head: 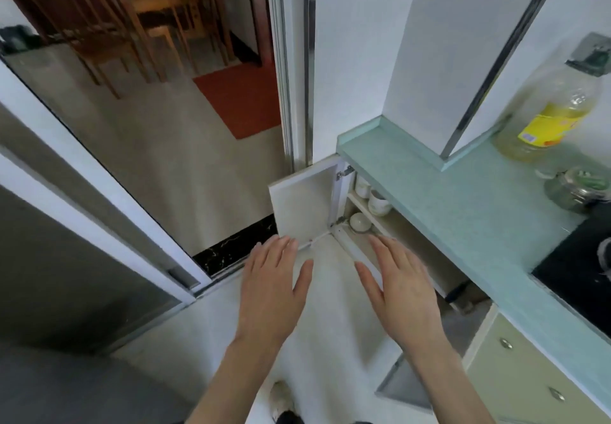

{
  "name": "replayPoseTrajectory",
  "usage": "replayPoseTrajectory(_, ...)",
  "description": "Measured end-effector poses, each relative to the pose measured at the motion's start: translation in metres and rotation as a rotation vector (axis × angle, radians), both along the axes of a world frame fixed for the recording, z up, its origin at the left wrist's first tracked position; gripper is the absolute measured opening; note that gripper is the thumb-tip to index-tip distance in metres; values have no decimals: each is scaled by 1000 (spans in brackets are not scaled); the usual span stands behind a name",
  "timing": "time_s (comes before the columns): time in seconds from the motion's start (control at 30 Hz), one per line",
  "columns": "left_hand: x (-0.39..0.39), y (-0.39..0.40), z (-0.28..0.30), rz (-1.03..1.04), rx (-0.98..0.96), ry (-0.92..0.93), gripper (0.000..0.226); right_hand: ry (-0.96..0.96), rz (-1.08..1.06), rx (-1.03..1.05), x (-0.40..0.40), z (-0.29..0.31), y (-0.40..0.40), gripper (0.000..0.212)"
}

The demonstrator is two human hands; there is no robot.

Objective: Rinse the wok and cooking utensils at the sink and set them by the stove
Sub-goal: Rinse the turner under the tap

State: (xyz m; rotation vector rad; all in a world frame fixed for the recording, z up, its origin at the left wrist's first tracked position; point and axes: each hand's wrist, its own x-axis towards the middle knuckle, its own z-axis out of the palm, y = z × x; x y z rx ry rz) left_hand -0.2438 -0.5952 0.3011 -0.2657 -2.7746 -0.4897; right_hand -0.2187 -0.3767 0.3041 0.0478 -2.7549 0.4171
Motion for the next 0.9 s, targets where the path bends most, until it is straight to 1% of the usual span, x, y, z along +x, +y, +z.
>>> replayPoseTrajectory(0.07, -31, -6, -2, -81, 10, 2, 51, 19, -71, 15, -17, -1, -7, 56)
replayPoseTrajectory(0.17, -67, -3, -6, -184, 3, -31, 51, 0, -172, 20, -33, -6, -8, 52)
replayPoseTrajectory(0.33, -124, 18, -24, -382, 27, -34, 42, -21, -356, -25, -55, -23, -1, 50)
replayPoseTrajectory(0.43, -155, 39, -39, -479, 28, -59, 40, -31, -454, -52, -69, -41, 8, 50)
replayPoseTrajectory(0.67, -215, 81, -69, -616, 72, -102, 43, -111, -633, -170, -103, -74, 25, 53)
replayPoseTrajectory(0.77, -236, 96, -87, -672, 73, -126, 44, -113, -690, -174, -119, -87, 30, 53)
replayPoseTrajectory(0.9, -261, 120, -120, -708, 115, -194, 40, -179, -794, -186, -135, -113, 36, 56)
